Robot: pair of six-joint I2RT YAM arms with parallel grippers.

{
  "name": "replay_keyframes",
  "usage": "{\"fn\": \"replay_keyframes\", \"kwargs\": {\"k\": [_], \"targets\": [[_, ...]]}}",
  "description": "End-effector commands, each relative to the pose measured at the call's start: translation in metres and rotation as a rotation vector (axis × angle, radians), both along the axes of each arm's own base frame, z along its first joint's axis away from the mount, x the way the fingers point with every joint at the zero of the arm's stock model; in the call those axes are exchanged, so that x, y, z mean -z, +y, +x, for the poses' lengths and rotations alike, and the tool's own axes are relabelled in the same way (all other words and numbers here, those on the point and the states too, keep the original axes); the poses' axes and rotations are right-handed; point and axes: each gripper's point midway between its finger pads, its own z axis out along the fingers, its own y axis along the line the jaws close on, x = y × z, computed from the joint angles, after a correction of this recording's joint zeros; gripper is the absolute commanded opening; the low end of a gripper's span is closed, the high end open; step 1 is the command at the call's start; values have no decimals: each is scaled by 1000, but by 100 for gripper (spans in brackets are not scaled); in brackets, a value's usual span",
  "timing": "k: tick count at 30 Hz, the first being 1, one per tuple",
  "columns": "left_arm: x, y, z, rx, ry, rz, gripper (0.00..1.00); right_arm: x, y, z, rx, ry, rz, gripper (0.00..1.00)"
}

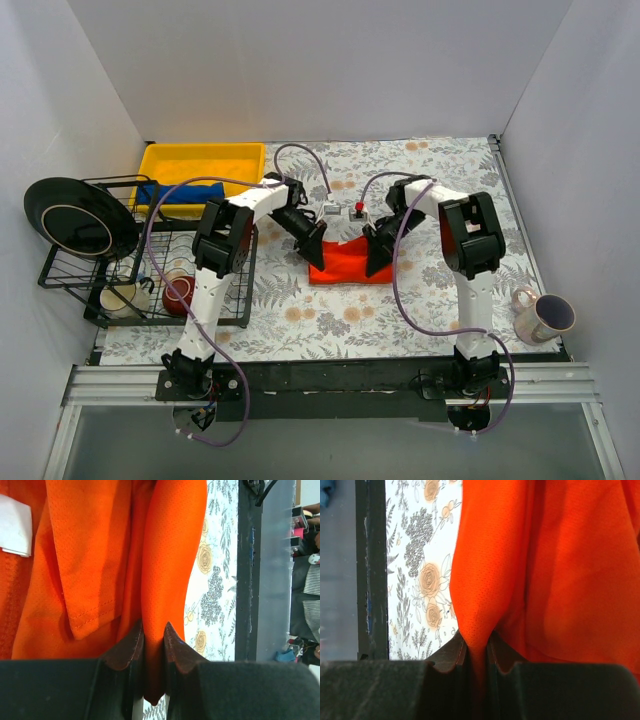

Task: Roll the t-shirts
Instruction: Roll the T-shirt to the center of the board.

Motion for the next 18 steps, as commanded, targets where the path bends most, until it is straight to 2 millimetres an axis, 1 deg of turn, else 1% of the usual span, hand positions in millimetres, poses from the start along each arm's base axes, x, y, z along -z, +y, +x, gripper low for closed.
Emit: {"fn": "replay_keyframes", "kwargs": {"k": [1,2,3,4,5,6,7,9,10,11,12,13,14,15,16,17,18], "targets": [[13,35,12,-11,-44,132,0,18,-14,2,41,150,-139,9],[15,37,15,-38,-36,153,5,20,-11,11,53,146,-152,9],[18,37,25,-60,-88,154,11,24,-12,14,80,185,-186,9],[14,40,24,-80,-105,158,16,29,-11,15,86,200,-203,9],[9,42,30,-104,-138,155,26,35,-11,20,92,210,-210,9],[8,40,39,-131,-187,147,29,37,-10,21,96,219,-216,9],[-4,42,41,-141,-239,146,32,41,-9,22,100,230,-220,9],[-18,40,51,-160,-324,120,38,44,-5,30,117,234,-230,8],[-30,39,54,-167,-367,97,39,47,-5,30,131,259,-247,7],[-49,36,57,-178,-454,53,40,49,-5,30,131,262,-250,7],[-62,33,58,-189,-505,25,44,49,-5,30,133,267,-251,6],[-70,31,55,-183,-547,0,46,53,-6,29,137,281,-258,6],[-87,24,46,-164,-632,-54,49,55,-6,28,138,290,-265,6],[-90,20,40,-145,-668,-70,53,56,-6,28,142,301,-271,6],[-91,16,33,-104,-720,-91,53,58,-6,27,142,308,-274,6],[-96,3,24,-64,-777,-120,53,60,-6,27,145,316,-280,6],[-90,3,8,-31,-797,-123,54,61,-6,27,146,317,-283,6]]}}
